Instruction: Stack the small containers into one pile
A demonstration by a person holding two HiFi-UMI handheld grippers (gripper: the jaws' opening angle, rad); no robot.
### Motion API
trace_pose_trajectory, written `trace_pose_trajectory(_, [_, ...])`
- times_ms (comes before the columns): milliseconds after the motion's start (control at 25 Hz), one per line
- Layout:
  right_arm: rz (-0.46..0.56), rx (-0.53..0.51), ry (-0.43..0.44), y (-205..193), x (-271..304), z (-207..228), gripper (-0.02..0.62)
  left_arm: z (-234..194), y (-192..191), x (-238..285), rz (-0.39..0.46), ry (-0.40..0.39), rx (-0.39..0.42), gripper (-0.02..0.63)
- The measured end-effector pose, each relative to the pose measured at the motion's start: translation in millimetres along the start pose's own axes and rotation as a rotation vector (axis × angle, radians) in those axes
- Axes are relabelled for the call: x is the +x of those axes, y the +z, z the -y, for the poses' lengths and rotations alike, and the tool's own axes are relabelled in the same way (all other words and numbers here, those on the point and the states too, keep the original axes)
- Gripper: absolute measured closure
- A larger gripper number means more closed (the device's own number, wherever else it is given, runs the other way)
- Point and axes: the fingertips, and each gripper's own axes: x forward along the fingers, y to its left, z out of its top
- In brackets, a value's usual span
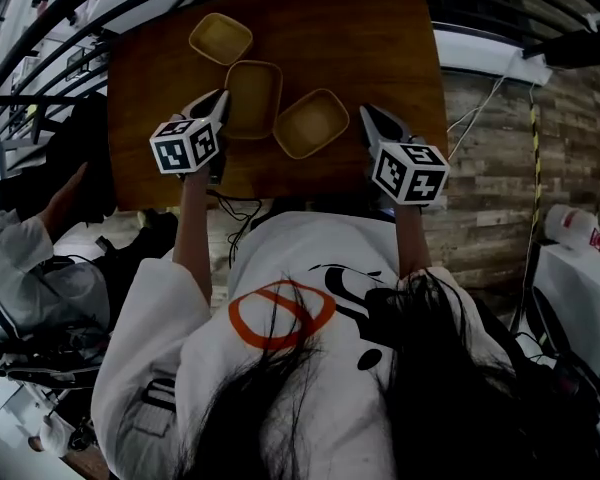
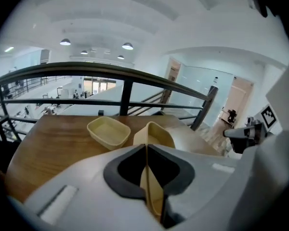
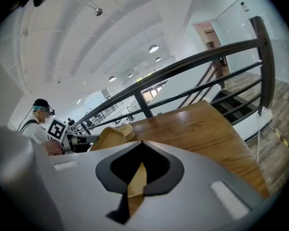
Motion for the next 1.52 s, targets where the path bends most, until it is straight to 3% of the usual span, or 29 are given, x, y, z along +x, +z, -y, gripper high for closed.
trace_pose_trajectory(280, [0.009,0.018,-0.007,-0.8,-5.0,5.8,0.574,69.9,21.9,14.4,-0.034,-0.228,0.113,0.586])
trace_pose_trajectory(440, [0.017,0.028,-0.012,0.0,-10.3,8.3,0.574,102.8,9.9,30.3,-0.134,-0.380,0.167,0.588])
trace_pose_trajectory(600, [0.022,0.034,-0.016,-1.2,-15.0,12.5,0.574,118.1,-16.0,52.9,-0.257,-0.505,0.154,0.588])
trace_pose_trajectory(840, [0.026,0.043,-0.023,-4.6,-20.1,20.6,0.574,126.6,-59.2,78.9,-0.459,-0.615,0.130,0.587])
trace_pose_trajectory(960, [0.025,0.044,-0.024,-5.0,-20.9,22.7,0.574,128.8,-74.6,85.7,-0.527,-0.625,0.136,0.586])
trace_pose_trajectory(1080, [0.022,0.042,-0.021,-4.0,-20.7,24.2,0.574,126.9,-80.4,94.3,-0.538,-0.587,0.176,0.583])
trace_pose_trajectory(1200, [0.017,0.035,-0.014,-5.6,-21.6,28.0,0.574,131.1,-80.8,99.4,-0.497,-0.574,0.199,0.568])
trace_pose_trajectory(1320, [0.009,0.025,-0.004,-9.2,-20.0,28.8,0.574,133.0,-75.1,98.1,-0.439,-0.574,0.208,0.476])
trace_pose_trajectory(1520, [-0.003,0.005,0.009,-3.6,-15.4,27.8,0.574,125.6,-55.0,91.3,-0.367,-0.541,0.180,0.469])
